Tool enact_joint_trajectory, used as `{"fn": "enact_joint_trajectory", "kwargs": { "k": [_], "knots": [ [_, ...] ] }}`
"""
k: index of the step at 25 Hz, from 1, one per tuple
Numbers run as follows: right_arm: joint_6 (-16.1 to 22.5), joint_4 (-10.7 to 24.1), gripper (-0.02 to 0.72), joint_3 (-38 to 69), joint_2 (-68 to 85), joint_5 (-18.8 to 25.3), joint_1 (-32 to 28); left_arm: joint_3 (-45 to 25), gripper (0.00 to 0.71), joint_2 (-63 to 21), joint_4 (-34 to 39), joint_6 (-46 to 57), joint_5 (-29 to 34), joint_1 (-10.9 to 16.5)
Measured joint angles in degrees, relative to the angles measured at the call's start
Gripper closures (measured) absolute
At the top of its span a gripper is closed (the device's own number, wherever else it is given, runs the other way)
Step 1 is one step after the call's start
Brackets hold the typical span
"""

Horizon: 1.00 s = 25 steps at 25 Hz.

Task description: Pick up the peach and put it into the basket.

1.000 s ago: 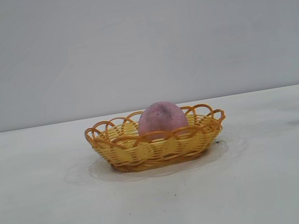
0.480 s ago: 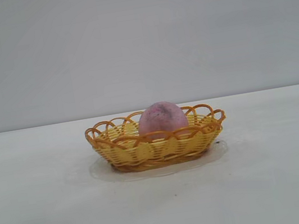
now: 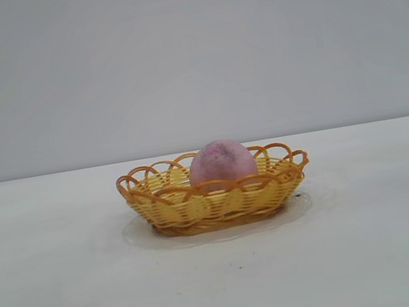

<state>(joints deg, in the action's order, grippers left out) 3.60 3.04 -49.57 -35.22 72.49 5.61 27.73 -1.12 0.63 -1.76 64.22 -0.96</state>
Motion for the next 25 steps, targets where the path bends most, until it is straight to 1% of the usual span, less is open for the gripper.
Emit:
{"fn": "enact_joint_trajectory", "kwargs": {
  "k": [6,8,11,14,17,25],
  "knots": [
    [0.0,-2.4,0.305,10.2,16.6,0.2,0.0,0.0,0.252,0.0,0.0,0.0,0.0,0.0],
    [0.1,-2.6,0.305,13.4,21.7,0.1,0.0,0.0,0.252,0.0,0.0,0.0,0.0,0.0],
    [0.1,-2.7,0.305,18.2,28.2,-1.6,0.0,0.0,0.252,0.0,0.0,0.0,0.0,0.0],
    [0.1,-2.7,0.305,19.8,33.9,-4.2,0.0,0.0,0.252,0.0,0.0,0.0,0.0,0.0],
    [0.1,-3.0,0.305,20.8,36.2,-6.6,0.0,0.0,0.252,0.0,0.0,0.0,0.0,0.0],
    [0.0,-3.5,0.305,21.5,36.2,-6.8,0.0,0.0,0.252,0.0,0.0,0.0,0.0,0.0]
  ]
}}
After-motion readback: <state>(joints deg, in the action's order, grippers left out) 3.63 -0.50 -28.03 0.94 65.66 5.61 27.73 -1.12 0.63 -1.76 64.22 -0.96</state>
